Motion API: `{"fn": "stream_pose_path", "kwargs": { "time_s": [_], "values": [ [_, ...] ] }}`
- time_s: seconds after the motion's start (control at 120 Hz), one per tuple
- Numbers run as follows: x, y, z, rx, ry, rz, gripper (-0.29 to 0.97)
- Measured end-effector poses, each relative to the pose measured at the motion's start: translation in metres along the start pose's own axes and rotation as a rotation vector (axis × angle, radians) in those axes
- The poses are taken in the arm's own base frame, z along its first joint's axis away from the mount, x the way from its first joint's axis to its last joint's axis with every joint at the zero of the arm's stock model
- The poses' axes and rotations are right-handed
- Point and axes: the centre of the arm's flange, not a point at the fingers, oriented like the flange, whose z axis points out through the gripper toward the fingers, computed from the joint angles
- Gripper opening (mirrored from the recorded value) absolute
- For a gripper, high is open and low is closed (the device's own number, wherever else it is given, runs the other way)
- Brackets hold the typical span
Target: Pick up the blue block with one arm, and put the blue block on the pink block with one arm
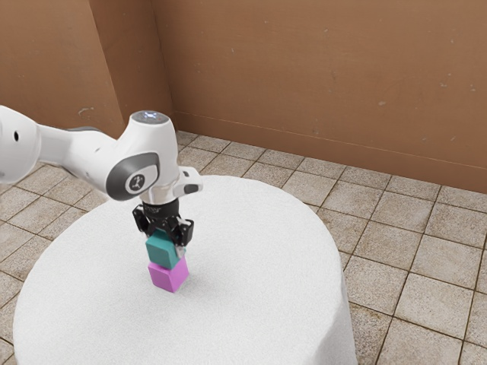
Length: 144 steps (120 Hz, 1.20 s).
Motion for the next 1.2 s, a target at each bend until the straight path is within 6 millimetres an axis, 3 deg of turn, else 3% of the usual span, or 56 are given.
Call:
{"fn": "stream_pose_path", "kwargs": {
  "time_s": [0.217,1.2],
  "values": [
    [0.005,-0.019,0.008,0.001,-0.018,0.004,0.37],
    [0.001,-0.013,0.005,0.000,-0.034,0.081,0.38]
  ]
}}
